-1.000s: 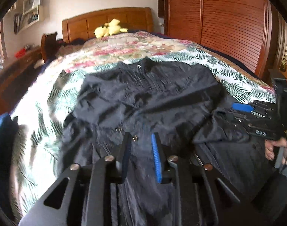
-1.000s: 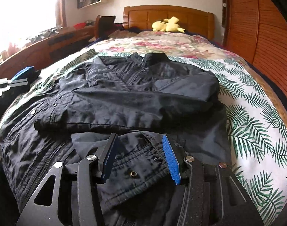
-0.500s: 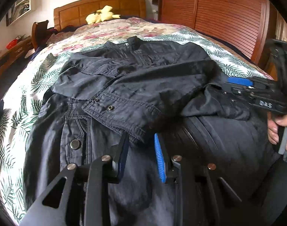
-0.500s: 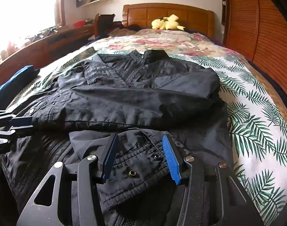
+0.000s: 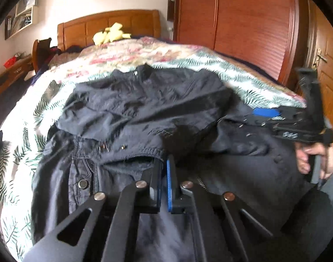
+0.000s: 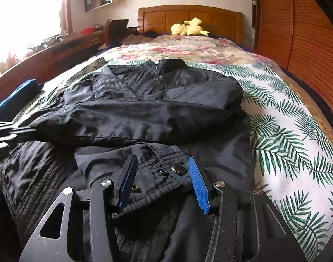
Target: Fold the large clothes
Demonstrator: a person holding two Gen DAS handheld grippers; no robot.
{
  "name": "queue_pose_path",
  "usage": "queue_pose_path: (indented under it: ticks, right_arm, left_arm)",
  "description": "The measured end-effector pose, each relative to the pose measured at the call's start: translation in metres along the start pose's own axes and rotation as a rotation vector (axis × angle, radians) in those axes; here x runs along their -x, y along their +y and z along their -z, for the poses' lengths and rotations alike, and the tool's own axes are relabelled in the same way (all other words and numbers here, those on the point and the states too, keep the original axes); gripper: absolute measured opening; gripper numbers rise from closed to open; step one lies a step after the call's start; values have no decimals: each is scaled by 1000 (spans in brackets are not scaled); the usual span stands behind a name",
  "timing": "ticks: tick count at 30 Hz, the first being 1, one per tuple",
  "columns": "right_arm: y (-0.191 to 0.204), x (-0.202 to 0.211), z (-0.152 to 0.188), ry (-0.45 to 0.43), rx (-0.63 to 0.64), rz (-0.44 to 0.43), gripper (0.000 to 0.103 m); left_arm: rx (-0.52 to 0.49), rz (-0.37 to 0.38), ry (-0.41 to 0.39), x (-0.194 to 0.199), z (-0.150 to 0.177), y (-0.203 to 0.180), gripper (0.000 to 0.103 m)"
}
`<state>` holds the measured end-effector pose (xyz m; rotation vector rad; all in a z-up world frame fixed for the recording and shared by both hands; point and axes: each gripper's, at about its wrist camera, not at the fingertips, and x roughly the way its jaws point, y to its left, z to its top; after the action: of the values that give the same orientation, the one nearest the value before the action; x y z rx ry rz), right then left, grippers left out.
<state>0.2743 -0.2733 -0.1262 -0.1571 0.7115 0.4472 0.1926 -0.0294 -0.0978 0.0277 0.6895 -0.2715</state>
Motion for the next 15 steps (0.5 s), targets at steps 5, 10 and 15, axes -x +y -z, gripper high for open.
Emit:
queue_pose_path:
  ticks: [5,10,15]
  right_arm:
    - [-4,3,1,-4,-4,-1,49]
    - [-2,4,3,-3,8,0,49]
    - [-1,1,2,3,9,-1,49]
  left_arm:
    - [-28,-14,-11,20,1,-9,0]
    - [-28,-43,-19,29,8,-5,0]
    - [-26,-80,-23,36,14,3,0]
